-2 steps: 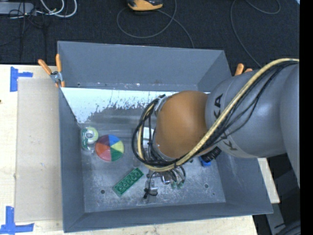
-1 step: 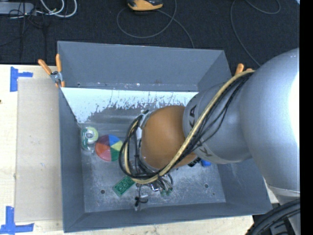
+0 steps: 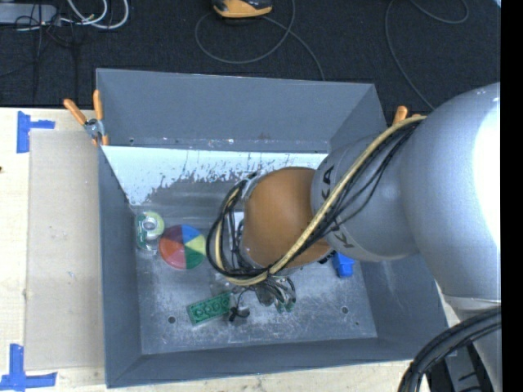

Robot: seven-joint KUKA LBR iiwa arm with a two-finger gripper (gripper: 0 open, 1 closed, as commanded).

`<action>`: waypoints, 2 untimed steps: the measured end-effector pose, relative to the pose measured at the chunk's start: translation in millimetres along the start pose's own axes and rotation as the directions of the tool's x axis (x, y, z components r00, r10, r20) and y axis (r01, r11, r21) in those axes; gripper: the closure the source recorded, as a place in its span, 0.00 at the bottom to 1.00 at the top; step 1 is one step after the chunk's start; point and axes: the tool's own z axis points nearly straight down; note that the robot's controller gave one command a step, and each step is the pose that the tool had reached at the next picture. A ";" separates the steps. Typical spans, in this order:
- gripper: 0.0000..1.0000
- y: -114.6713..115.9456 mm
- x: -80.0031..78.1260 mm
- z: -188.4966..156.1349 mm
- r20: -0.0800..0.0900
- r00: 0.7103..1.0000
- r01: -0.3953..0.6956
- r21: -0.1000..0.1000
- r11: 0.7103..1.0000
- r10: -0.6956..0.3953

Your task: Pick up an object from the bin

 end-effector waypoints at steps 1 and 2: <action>1.00 0.0 0.0 0.0 0.000 1.000 -0.001 0.000 1.000 0.001; 1.00 -4.2 -0.8 0.1 0.000 1.000 0.007 -0.002 1.000 -0.007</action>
Offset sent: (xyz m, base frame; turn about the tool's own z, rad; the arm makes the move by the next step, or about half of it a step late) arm 0.0190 -0.0463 0.0007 0.0012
